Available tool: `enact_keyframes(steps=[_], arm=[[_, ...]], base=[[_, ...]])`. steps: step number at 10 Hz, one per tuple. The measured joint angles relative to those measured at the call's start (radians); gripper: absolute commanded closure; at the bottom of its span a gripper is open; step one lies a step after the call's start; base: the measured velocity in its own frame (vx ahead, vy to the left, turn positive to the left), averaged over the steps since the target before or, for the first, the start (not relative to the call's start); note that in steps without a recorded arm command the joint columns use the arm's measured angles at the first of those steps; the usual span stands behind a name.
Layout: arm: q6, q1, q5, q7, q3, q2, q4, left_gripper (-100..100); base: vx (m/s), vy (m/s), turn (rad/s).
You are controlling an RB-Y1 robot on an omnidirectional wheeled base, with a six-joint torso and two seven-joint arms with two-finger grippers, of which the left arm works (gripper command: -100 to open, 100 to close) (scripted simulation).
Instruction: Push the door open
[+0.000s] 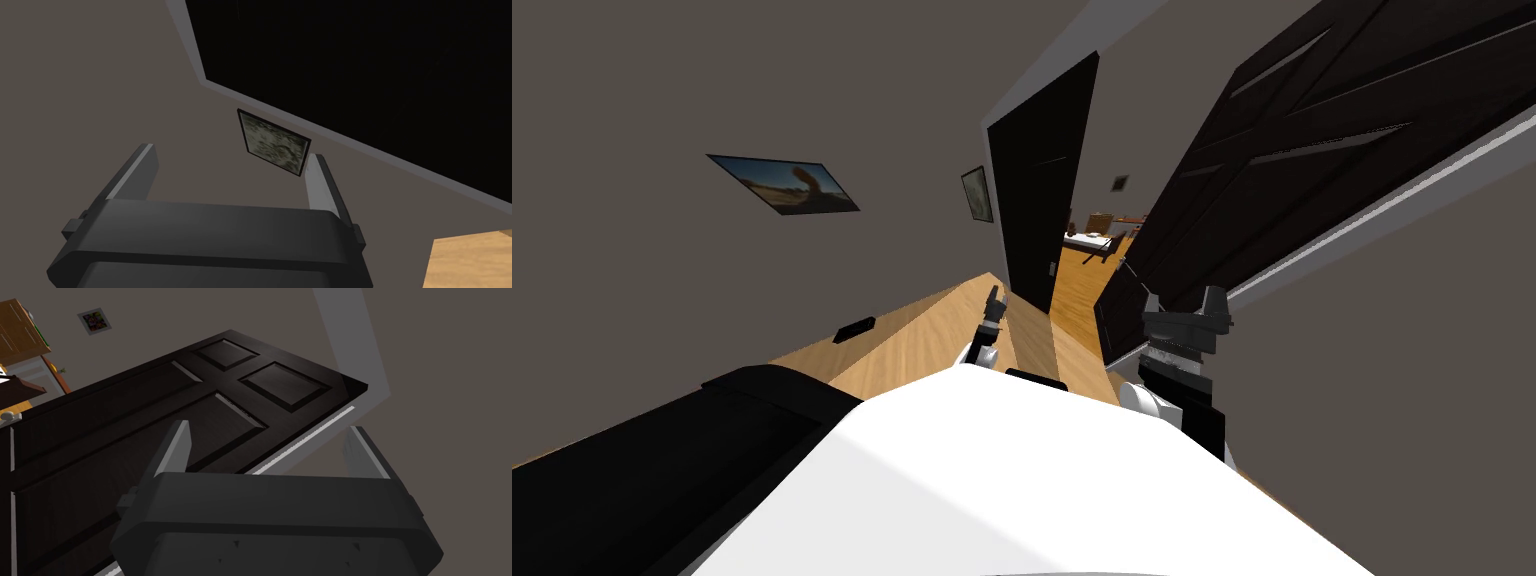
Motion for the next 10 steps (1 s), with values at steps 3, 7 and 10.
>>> enact_keyframes(steps=[3, 7, 10], arm=[[-0.018, -0.030, -0.013, 0.001, -0.017, 0.005, 0.076, -100], [-0.034, -0.072, -0.029, 0.005, -0.037, 0.013, 0.168, -100], [-0.053, -0.104, -0.040, 0.007, -0.051, 0.014, 0.244, -100]], base=[[0.120, 0.030, -0.025], [0.110, 0.022, -0.017], [0.089, 0.022, -0.018]])
